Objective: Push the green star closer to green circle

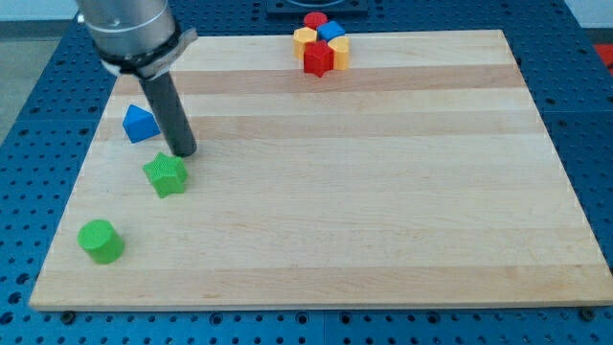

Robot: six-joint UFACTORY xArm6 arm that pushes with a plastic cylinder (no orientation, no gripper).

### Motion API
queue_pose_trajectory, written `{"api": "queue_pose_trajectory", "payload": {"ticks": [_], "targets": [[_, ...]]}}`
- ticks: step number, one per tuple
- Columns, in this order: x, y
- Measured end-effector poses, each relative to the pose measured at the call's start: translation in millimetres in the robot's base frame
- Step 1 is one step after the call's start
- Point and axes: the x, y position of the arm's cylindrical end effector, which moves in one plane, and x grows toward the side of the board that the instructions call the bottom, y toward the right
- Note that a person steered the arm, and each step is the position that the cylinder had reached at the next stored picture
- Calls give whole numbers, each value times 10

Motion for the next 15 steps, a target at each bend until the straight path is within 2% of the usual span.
{"api": "queue_pose_trajectory", "payload": {"ticks": [1,2,4,5,6,7,9,11,13,14,15], "targets": [[-241,-63],[-111,-283],[576,-384],[828,-194],[831,-132],[662,-128],[497,264],[920,370],[823,361],[796,725],[892,821]]}}
